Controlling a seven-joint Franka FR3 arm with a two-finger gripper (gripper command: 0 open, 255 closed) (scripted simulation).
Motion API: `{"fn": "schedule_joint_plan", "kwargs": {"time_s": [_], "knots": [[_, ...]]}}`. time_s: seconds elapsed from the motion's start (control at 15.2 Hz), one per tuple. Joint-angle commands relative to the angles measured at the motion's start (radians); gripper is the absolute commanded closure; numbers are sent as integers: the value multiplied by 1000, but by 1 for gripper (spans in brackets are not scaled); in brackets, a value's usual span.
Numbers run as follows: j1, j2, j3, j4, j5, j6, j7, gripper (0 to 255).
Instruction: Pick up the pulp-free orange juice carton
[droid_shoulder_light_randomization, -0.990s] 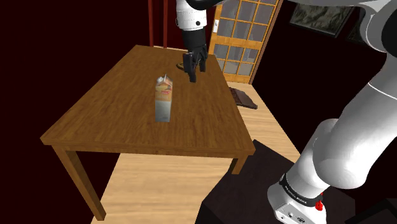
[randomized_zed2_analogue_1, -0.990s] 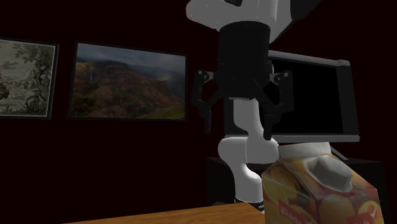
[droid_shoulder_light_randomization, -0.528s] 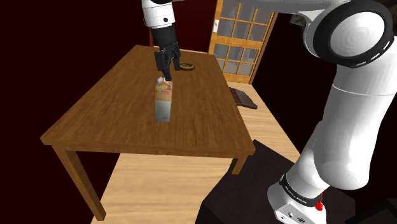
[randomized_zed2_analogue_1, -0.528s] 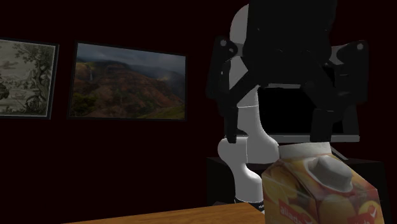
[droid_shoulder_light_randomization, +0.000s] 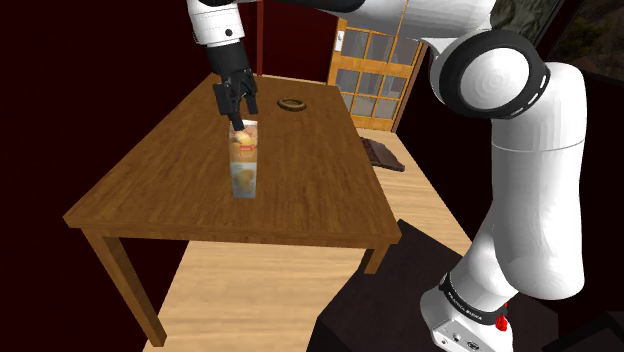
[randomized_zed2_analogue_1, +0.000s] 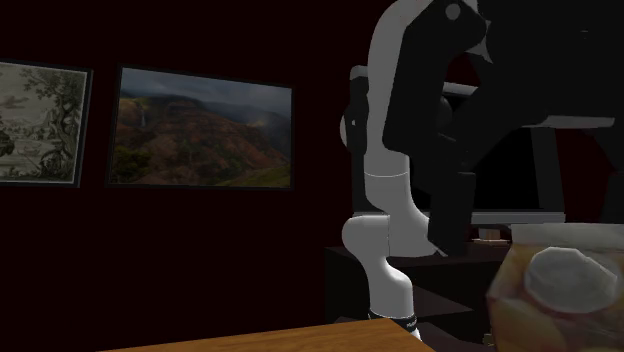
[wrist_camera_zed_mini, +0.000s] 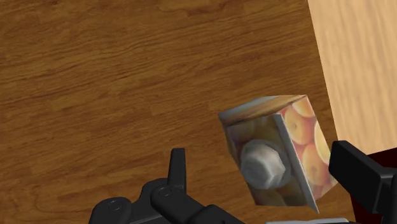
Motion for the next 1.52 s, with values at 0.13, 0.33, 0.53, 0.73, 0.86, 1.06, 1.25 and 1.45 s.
{"fn": "schedule_joint_plan", "kwargs": {"time_s": [0.13,0.33,0.53,0.73,0.86,1.06,1.25,1.45], "knots": [[-6,-2,-9,-89,2,69,2,0],[4,-2,-24,-84,8,65,-1,255],[5,-2,-24,-81,8,62,-1,255],[6,0,-23,-77,7,60,0,255],[6,4,-24,-72,7,58,-1,255],[7,4,-24,-52,6,39,-3,255],[13,19,-25,13,3,-10,-7,255],[20,39,-25,87,-1,-64,-11,255]]}}
